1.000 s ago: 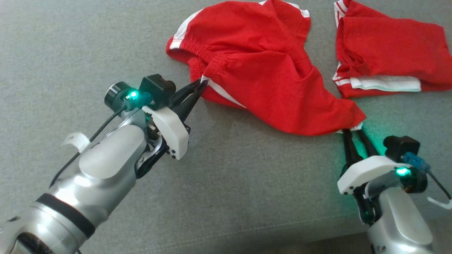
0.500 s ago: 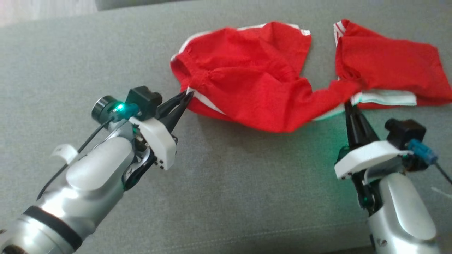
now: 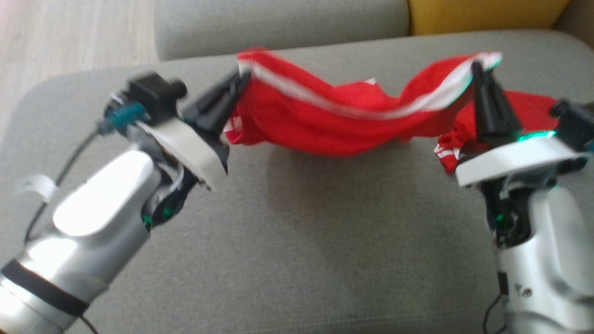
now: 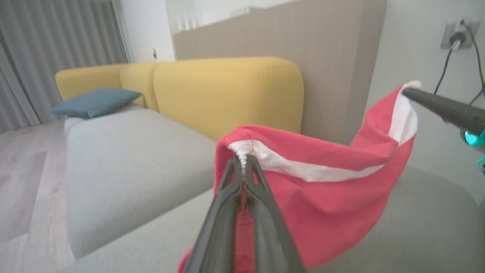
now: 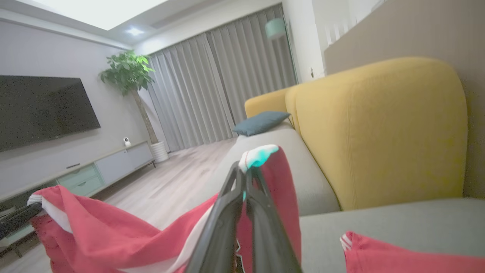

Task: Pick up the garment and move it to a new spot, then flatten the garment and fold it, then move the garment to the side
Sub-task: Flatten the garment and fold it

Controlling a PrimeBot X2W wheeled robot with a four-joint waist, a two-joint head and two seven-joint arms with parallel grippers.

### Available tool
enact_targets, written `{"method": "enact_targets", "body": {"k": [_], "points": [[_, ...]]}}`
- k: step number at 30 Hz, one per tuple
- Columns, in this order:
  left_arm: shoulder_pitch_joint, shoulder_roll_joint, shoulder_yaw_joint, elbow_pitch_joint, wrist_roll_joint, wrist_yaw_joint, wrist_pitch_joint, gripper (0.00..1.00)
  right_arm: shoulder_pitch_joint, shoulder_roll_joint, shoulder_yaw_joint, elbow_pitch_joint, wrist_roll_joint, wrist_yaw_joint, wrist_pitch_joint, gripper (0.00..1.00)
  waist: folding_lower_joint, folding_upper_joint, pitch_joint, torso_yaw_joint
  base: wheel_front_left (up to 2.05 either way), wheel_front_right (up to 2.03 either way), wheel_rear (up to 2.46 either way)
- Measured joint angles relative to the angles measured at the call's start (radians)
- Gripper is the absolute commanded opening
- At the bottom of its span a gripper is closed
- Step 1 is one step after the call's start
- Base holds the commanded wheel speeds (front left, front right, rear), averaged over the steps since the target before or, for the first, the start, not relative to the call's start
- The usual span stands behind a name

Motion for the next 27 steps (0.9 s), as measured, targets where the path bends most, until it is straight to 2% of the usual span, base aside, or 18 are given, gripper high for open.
{"method": "enact_targets", "body": {"k": [4, 8, 14, 18, 23, 27], "points": [[-0.024, 0.009, 0.071, -0.075, -0.041, 0.05, -0.001, 0.0, -0.034, -0.002, -0.017, -0.015, -0.001, 0.0, 0.035, 0.0, 0.0, 0.0, -0.039, 0.009, 0.0, 0.0, 0.0], [-0.025, 0.014, 0.069, -0.115, -0.036, 0.07, -0.002, 0.0, -0.021, 0.0, 0.005, -0.016, -0.003, 0.0, 0.045, 0.0, 0.0, 0.0, -0.064, 0.017, 0.0, 0.0, 0.0], [-0.002, 0.02, 0.089, -0.167, -0.049, 0.118, -0.002, 0.0, -0.014, -0.001, -0.037, -0.03, 0.038, 0.0, 0.029, 0.0, 0.0, 0.0, -0.092, 0.024, 0.0, 0.0, 0.0], [0.038, 0.049, 0.098, -0.231, -0.067, 0.137, 0.01, 0.0, 0.055, 0.0, -0.065, -0.067, 0.071, 0.0, 0.064, 0.0, 0.0, 0.0, -0.102, 0.033, 0.0, 0.0, 0.0], [0.045, 0.092, 0.111, -0.271, -0.085, 0.153, 0.055, 0.0, 0.059, 0.001, -0.096, -0.096, 0.07, 0.0, 0.13, 0.0, 0.0, 0.0, -0.08, 0.033, 0.0, 0.0, 0.0], [-0.013, 0.105, 0.14, -0.238, -0.131, 0.126, 0.12, 0.0, -0.085, 0.0, -0.085, -0.068, 0.026, 0.0, 0.19, 0.0, 0.0, 0.0, -0.033, 0.027, 0.0, 0.0, 0.0]]}}
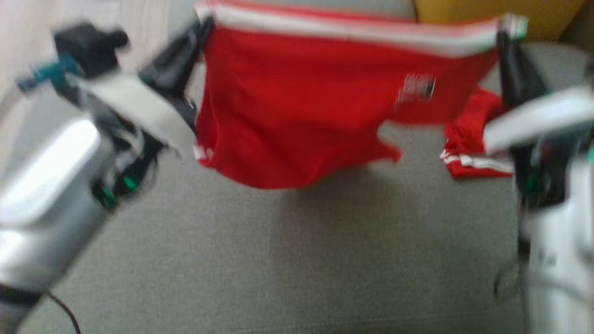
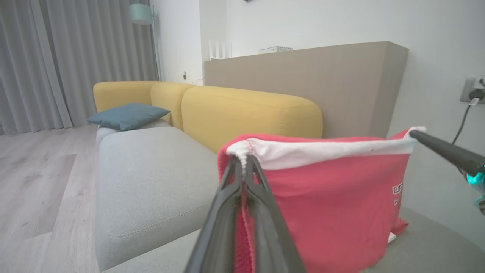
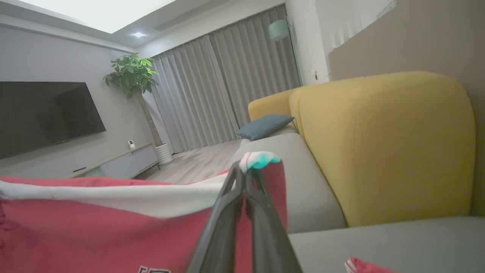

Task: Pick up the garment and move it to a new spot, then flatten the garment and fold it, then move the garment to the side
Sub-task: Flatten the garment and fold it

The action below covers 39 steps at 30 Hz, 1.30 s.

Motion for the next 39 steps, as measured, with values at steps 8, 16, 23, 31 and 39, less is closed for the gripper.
{"method": "enact_targets", "body": {"k": [8, 16, 23, 31, 39], "points": [[-0.36, -0.035, 0.065, 0.262, -0.012, -0.095, 0.069, 0.0, -0.544, -0.002, -0.012, 0.313, -0.068, 0.0, -0.035, 0.0, 0.0001, 0.0, 0.166, -0.013, 0.0, 0.0, 0.0], [-0.704, -0.182, 0.127, 0.63, 0.082, -0.151, -0.099, 0.0, -1.036, -0.001, -0.055, 0.799, -0.186, 0.001, -0.371, 0.0, 0.0002, -0.0001, 0.377, -0.016, 0.0, 0.0, 0.0], [-0.688, -0.245, 0.178, 0.735, 0.121, -0.195, -0.132, 0.0, -1.074, -0.003, 0.043, 1.089, -0.079, 0.001, -0.474, 0.0, 0.0002, -0.0001, 0.468, 0.001, 0.0, 0.0, 0.0], [-0.428, -0.272, 0.253, 0.636, 0.277, -0.23, -0.136, 0.0, -0.945, -0.006, 0.173, 1.229, 0.014, 0.001, -0.492, 0.0, 0.0002, -0.0001, 0.494, 0.028, 0.0, 0.0, 0.0], [-0.149, -0.234, 0.115, 0.497, 0.346, -0.237, -0.139, 0.0, -0.765, -0.024, 0.264, 1.255, 0.024, 0.001, -0.395, 0.0, 0.0001, 0.0, 0.416, 0.026, 0.0, 0.0, 0.0]]}}
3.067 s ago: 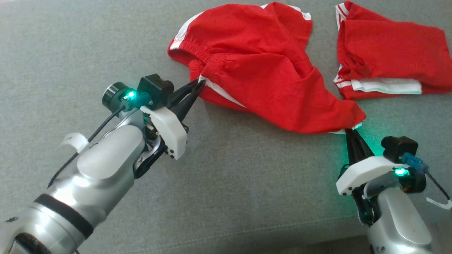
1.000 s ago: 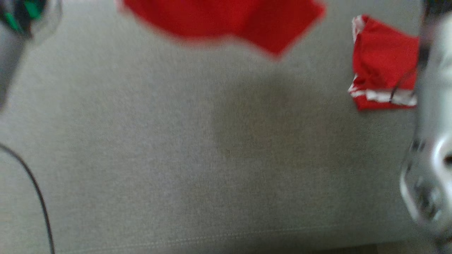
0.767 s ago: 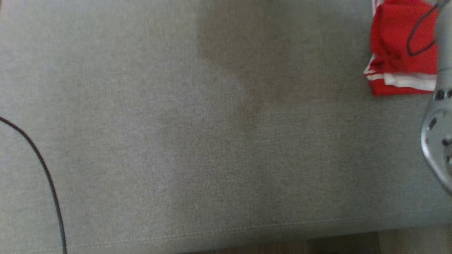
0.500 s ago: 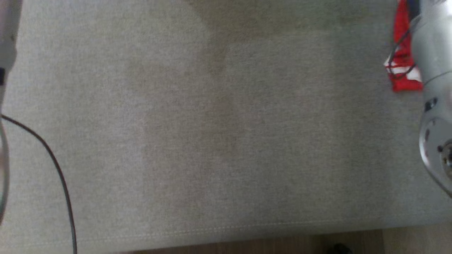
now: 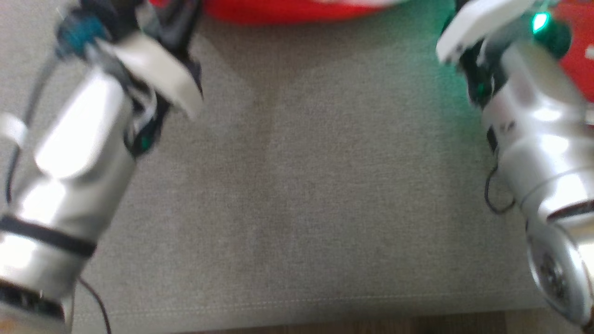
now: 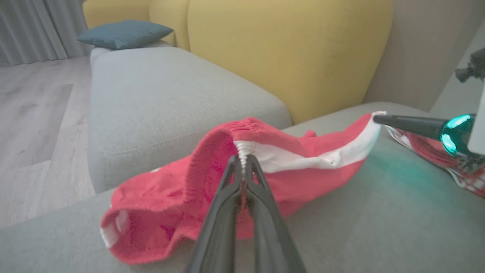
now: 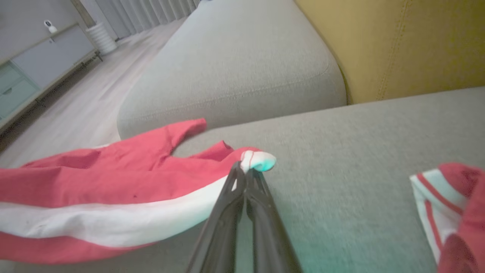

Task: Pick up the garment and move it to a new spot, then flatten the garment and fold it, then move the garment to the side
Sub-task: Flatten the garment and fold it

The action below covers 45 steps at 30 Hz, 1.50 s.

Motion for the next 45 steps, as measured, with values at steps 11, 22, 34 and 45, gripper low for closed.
{"method": "enact_targets", "body": {"k": [11, 22, 34, 45], "points": [[0.21, 0.101, -0.196, -0.113, -0.008, 0.0, 0.0, 0.0, 0.239, -0.07, 0.128, -0.106, 0.081, 0.0, 0.135, 0.0, 0.0, 0.0, -0.134, -0.013, 0.0, 0.0, 0.0], [0.349, 0.143, -0.295, -0.201, -0.018, 0.0, 0.0, 0.0, 0.5, -0.243, 0.268, -0.423, 0.261, 0.0, 0.363, 0.0, -0.0001, 0.0, -0.276, -0.01, 0.0, 0.0, 0.0], [0.546, 0.218, -0.381, -0.411, -0.077, 0.028, 0.091, 0.0, 0.781, -0.42, 0.303, -0.737, 0.396, 0.0, 0.664, 0.0, -0.0001, 0.0001, -0.426, 0.002, 0.0, 0.0, 0.0], [0.618, 0.256, -0.381, -0.602, -0.117, 0.107, 0.16, 0.0, 0.922, -0.487, 0.129, -0.996, 0.376, 0.0, 0.821, 0.0, -0.0001, 0.0001, -0.453, 0.046, 0.0, 0.0, 0.0]]}}
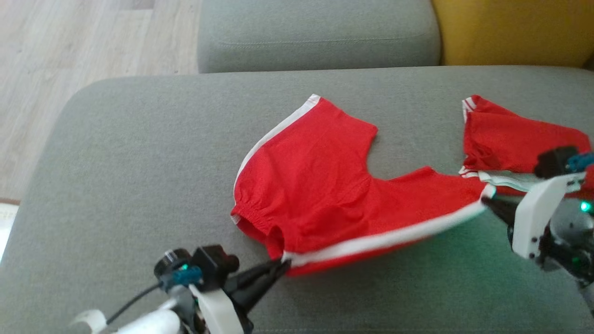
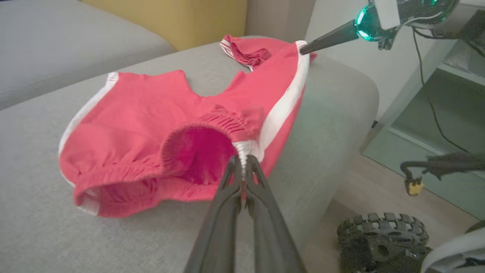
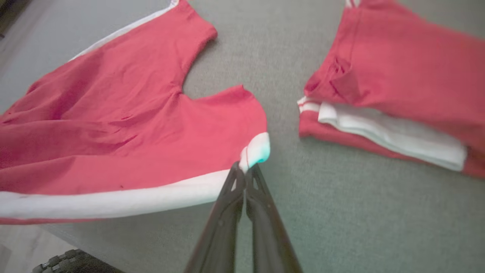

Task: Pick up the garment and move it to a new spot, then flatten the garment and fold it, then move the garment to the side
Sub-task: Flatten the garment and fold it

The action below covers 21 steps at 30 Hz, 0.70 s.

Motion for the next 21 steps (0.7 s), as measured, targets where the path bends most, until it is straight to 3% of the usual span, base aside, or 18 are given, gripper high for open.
{"method": "enact_targets", "body": {"k": [11, 21], "points": [[-0.052, -0.017, 0.073, -0.025, -0.047, 0.031, -0.029, 0.0, -0.166, 0.033, -0.046, -0.091, -0.182, 0.0, -0.015, 0.0, 0.0, 0.0, 0.063, 0.072, 0.0, 0.0, 0.0], [-0.127, -0.096, 0.09, 0.054, -0.049, 0.003, -0.068, 0.0, -0.463, 0.031, 0.085, 0.055, -0.266, 0.0, -0.062, 0.0, 0.0, 0.0, 0.179, 0.179, 0.0, 0.0, 0.0]]}}
